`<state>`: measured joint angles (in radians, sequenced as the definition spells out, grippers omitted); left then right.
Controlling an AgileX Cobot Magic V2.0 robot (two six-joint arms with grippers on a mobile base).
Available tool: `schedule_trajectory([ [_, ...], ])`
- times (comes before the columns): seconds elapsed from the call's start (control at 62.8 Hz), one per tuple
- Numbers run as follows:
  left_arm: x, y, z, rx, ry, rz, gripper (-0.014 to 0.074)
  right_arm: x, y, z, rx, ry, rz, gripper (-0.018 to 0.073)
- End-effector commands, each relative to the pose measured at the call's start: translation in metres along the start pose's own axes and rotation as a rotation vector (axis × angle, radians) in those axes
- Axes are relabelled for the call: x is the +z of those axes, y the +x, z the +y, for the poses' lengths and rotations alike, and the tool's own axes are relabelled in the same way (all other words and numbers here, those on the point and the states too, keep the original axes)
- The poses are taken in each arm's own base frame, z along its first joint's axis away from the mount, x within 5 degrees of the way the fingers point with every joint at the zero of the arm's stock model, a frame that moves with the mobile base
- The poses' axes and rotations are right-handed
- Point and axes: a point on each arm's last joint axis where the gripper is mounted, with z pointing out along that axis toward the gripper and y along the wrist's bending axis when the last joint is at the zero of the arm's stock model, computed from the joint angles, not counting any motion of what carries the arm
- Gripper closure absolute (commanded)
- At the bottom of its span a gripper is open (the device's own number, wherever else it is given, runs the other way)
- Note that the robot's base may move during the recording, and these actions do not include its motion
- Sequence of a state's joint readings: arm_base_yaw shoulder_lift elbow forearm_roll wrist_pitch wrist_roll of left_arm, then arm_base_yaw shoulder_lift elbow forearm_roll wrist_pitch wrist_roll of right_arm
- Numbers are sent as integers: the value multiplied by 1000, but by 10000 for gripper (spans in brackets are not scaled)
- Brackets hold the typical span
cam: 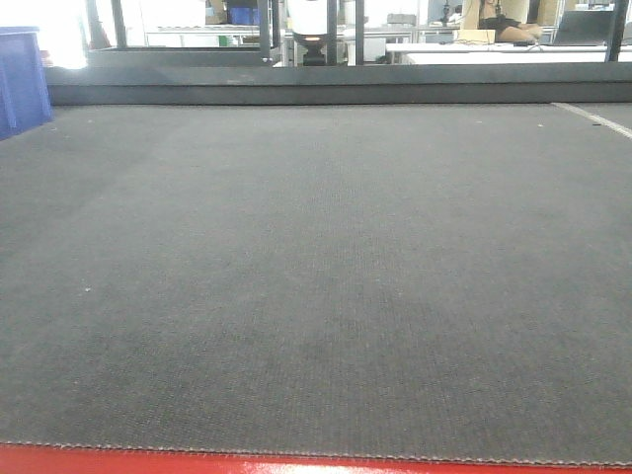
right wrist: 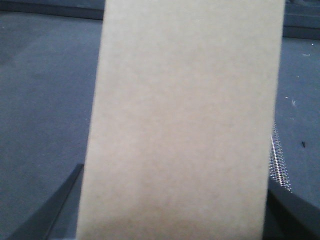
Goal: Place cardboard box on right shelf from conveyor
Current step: 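Lift the tan box off the conveyor with the right gripper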
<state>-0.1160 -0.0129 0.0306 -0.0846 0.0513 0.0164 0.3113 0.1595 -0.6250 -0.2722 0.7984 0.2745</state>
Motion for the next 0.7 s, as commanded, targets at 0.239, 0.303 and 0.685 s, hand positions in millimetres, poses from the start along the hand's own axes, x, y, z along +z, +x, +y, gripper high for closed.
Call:
schedule_trajectory([
  [0.239, -2, -10, 0, -12, 4, -106, 715, -2, -16, 1, -29, -4, -109, 439],
  [0.303, -2, -10, 0, -12, 4, -106, 715, -2, -16, 1, -29, -4, -109, 439],
  [0.685, -2, -10, 0, -12, 4, -106, 715, -2, -16, 1, -29, -4, -109, 439],
])
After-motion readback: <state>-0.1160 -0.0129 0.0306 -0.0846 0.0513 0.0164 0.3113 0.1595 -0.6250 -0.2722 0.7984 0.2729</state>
